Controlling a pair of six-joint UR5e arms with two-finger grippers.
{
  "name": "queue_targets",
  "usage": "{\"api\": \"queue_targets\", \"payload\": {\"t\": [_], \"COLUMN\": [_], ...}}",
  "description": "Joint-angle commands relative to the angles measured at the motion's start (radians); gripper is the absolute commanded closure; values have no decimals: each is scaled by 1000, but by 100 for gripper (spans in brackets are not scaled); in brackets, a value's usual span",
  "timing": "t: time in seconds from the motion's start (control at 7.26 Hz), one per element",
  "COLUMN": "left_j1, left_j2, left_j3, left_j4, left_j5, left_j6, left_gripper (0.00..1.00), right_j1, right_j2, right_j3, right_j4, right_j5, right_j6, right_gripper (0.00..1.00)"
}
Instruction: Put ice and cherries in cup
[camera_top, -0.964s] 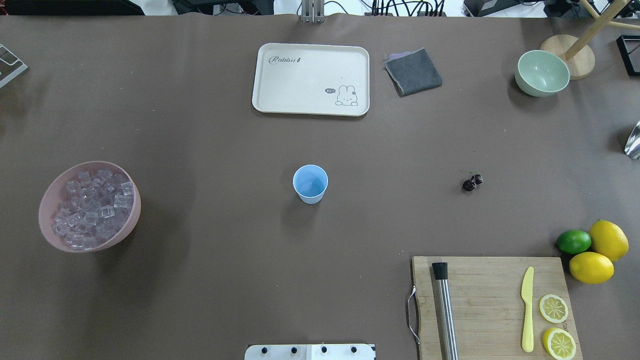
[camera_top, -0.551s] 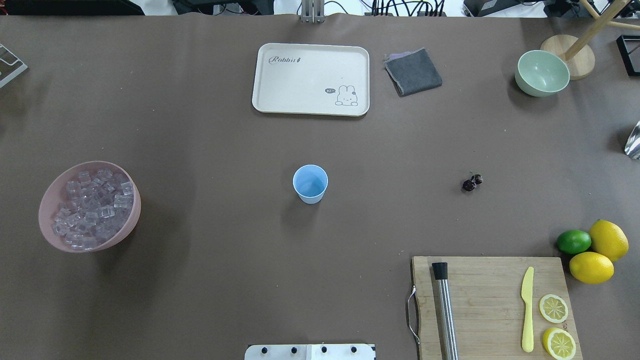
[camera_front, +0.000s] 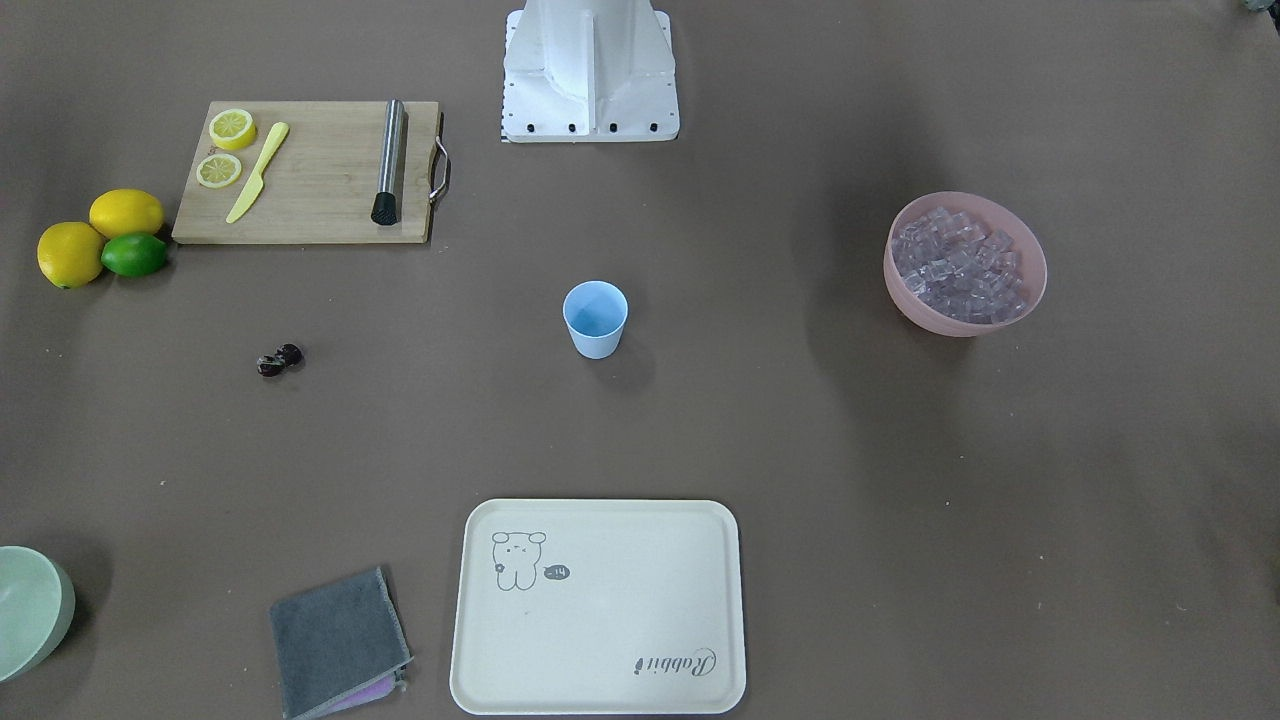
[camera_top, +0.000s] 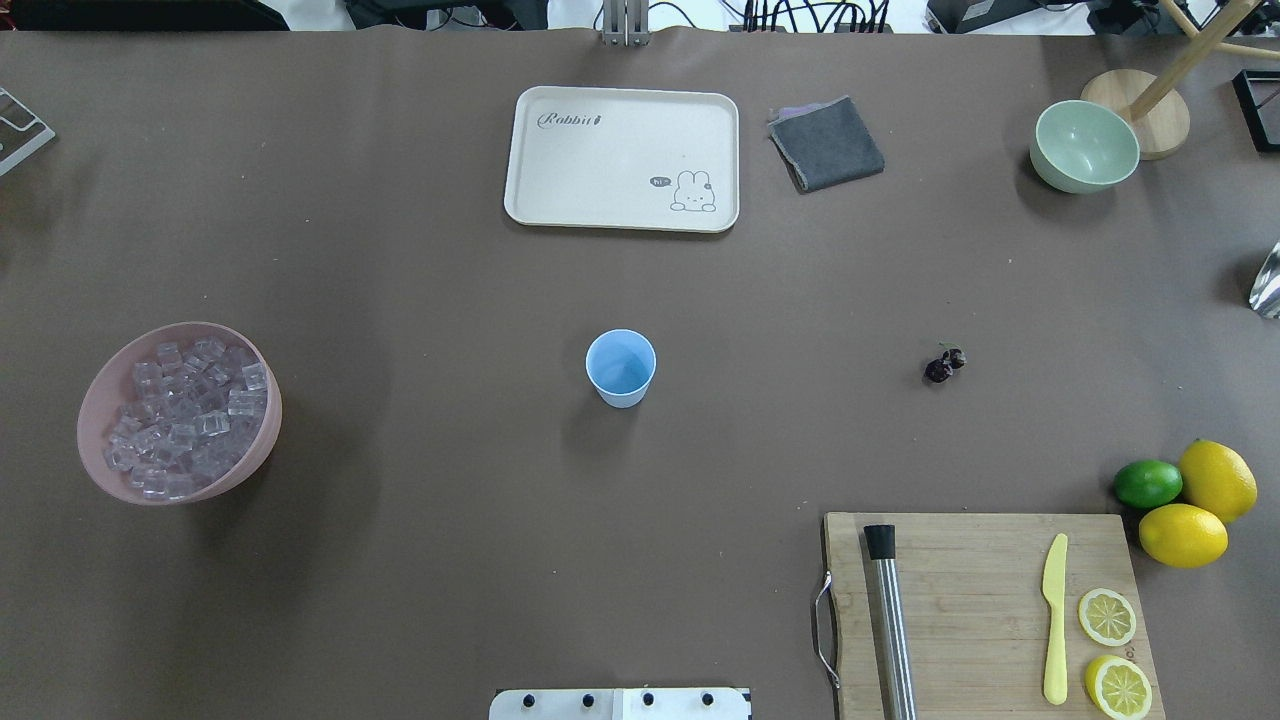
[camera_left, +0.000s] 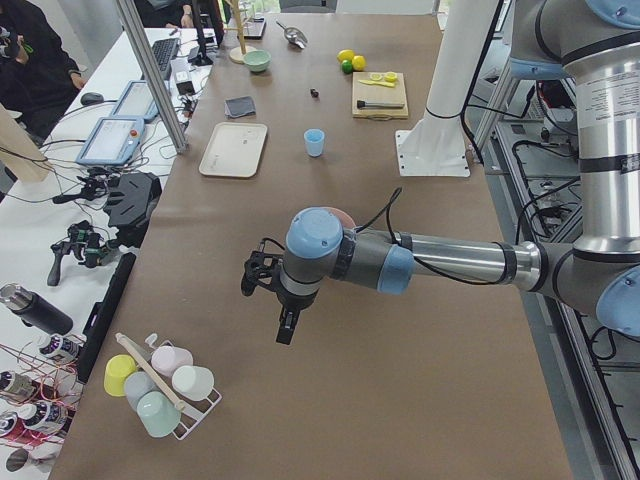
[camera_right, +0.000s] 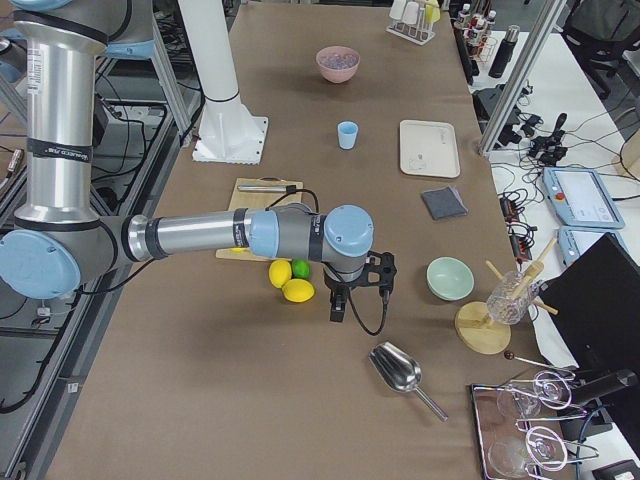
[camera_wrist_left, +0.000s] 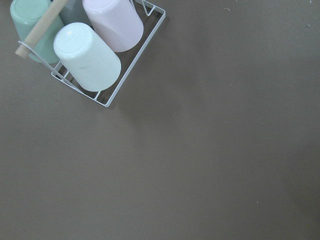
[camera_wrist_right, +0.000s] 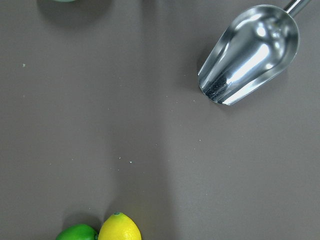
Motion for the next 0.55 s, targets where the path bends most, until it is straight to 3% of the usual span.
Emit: {"api": "queue_targets", "payload": {"t": [0.0, 0.41], "left_j1": [0, -21], "left_j2": [1, 7], "left_j3": [-1, 21], "left_j4": [0, 1], "left_j5": [-1, 12], "left_j6": [-1, 2], "left_gripper": [2, 2], "right_j1": [-3, -3], "right_j2": [7, 29], "right_j3": [-3, 3], "right_j4": [0, 1], "right_j5": [-1, -1], "right_j6": [1, -3], "right_gripper": [0, 0]}}
